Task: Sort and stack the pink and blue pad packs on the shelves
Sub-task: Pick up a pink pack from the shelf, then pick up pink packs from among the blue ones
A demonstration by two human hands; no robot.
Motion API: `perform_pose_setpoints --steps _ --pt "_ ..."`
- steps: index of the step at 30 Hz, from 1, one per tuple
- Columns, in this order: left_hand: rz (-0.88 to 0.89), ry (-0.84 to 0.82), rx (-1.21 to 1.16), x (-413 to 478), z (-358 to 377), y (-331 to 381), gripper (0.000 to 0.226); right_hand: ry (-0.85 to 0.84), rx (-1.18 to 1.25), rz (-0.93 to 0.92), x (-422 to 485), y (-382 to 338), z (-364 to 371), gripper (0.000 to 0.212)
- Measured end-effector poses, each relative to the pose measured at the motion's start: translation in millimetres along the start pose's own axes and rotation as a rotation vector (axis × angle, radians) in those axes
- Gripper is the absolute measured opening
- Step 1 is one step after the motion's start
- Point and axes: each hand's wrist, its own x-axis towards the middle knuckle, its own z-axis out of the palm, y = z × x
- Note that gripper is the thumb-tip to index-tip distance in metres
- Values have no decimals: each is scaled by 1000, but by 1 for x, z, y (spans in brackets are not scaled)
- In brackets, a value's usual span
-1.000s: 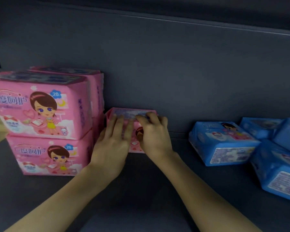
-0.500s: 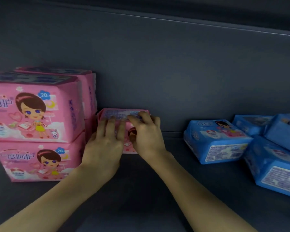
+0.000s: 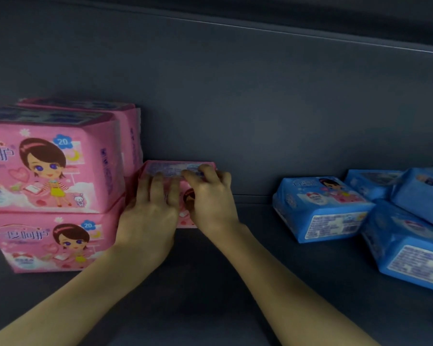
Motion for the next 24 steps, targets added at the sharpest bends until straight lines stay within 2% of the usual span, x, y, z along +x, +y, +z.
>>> perform_pose_setpoints --steps 3,7,11,13,15,24 --pt "11 -38 9 1 -2 1 83 -7 -14 -2 1 0 0 47" --pt "24 -130 9 3 -5 -2 64 -39 -47 2 2 1 -1 48" --pt "-34 -226 50 4 -20 6 72 -105 -15 31 -1 -1 -7 55" --pt "-42 -374 14 6 -31 9 73 -148 -8 55 -6 -3 -13 64" --pt "-37 -431 -14 9 -43 11 80 -159 0 82 -13 -3 -22 73" --pt "176 -352 -178 11 -82 49 61 -194 -157 221 -63 20 -82 60"
